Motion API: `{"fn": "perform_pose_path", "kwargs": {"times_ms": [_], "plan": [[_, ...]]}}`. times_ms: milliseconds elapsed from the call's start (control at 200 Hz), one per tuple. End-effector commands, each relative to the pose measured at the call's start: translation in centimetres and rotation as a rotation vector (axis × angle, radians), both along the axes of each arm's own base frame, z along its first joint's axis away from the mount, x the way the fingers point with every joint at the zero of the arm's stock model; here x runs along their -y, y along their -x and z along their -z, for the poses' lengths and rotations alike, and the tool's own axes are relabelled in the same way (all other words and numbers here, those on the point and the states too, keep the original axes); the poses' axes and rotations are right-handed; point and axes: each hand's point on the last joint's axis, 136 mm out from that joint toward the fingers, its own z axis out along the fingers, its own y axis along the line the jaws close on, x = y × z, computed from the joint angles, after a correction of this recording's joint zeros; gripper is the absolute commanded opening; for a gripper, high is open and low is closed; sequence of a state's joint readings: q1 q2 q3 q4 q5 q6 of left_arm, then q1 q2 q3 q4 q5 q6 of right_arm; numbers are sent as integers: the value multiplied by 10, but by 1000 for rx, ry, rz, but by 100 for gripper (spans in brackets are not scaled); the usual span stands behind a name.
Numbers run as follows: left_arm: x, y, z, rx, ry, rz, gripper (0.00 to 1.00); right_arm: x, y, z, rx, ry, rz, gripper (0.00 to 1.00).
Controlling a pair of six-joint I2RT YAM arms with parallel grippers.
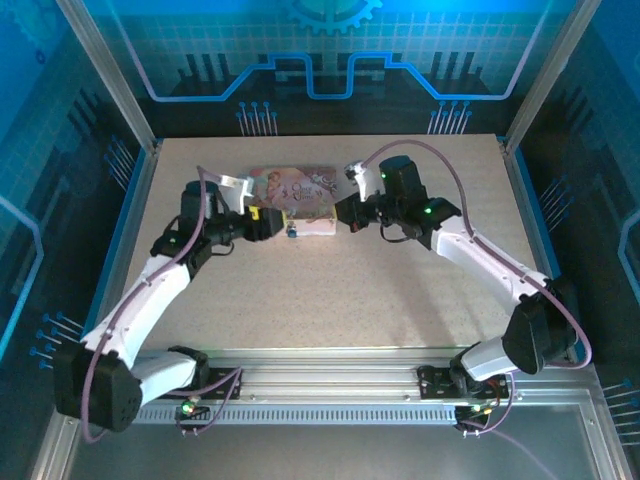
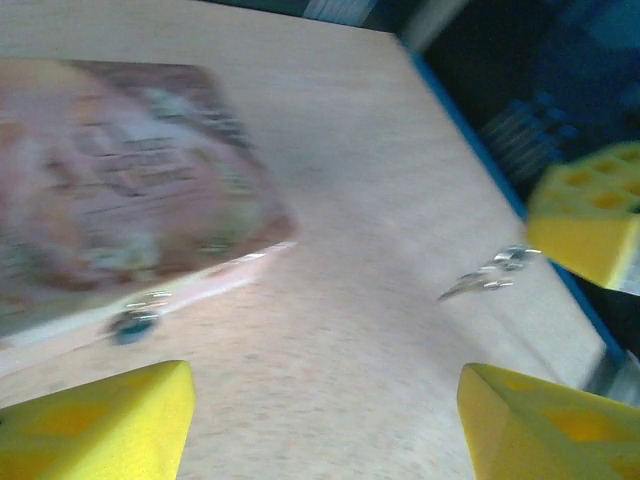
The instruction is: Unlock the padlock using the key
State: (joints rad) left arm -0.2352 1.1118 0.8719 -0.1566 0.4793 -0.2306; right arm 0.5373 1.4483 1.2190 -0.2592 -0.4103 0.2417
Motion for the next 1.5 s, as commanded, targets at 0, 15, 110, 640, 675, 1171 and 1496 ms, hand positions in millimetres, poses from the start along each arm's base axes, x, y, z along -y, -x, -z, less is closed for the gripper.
{"fn": "perform_pose_path", "kwargs": {"times_ms": [0, 15, 110, 640, 675, 1171, 1496], "plan": [[25, 26, -29, 102, 130, 155, 71, -27, 31, -35, 36, -126, -213, 0], [26, 29, -33, 108, 149, 167, 70, -30, 34, -37, 38, -136, -228, 0], [30, 44, -53, 180, 228, 213, 69, -40, 46, -52, 56, -186, -299, 0], [41, 75, -73, 203, 373, 350, 47, -69, 69, -94, 56, -341, -433, 0], [42, 76, -74, 206, 375, 355, 46, -69, 69, -95, 54, -343, -432, 0], [42, 78, -76, 214, 389, 363, 18, -76, 79, -100, 54, -354, -460, 0], [41, 79, -75, 218, 396, 364, 0, -78, 76, -97, 38, -354, -447, 0]]}}
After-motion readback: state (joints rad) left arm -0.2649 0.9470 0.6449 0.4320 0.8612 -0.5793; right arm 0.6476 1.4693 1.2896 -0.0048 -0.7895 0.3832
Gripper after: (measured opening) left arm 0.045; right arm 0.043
